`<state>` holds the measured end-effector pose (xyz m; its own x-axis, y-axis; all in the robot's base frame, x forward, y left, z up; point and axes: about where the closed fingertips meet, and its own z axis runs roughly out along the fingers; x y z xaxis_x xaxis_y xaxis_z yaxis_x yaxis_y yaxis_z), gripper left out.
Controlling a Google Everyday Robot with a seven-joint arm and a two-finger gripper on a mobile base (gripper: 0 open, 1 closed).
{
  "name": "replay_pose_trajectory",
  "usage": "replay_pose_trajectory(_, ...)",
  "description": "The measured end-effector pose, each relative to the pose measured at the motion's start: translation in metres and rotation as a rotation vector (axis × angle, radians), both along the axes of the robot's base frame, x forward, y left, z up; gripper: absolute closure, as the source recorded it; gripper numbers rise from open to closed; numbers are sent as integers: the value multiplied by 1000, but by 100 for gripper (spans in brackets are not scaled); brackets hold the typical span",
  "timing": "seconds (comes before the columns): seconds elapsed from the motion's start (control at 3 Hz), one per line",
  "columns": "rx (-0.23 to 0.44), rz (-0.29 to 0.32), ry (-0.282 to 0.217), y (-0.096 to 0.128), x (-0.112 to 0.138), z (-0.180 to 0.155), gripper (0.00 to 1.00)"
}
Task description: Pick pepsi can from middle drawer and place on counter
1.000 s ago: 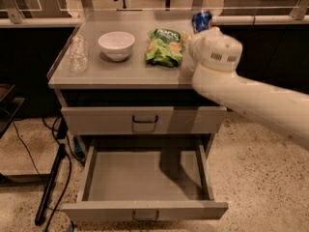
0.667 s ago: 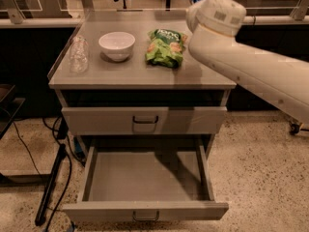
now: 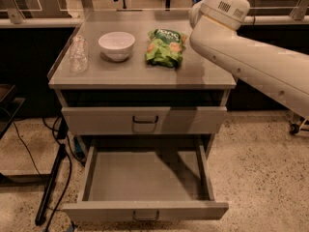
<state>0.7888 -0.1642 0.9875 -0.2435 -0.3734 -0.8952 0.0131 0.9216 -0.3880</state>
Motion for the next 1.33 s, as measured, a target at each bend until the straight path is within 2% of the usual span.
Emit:
replay_pose_trajectory(0.67,51,6,134,-13,-20,-41,100)
replay_pose_trajectory(1.33,115,65,240,-6,-17,-74,100)
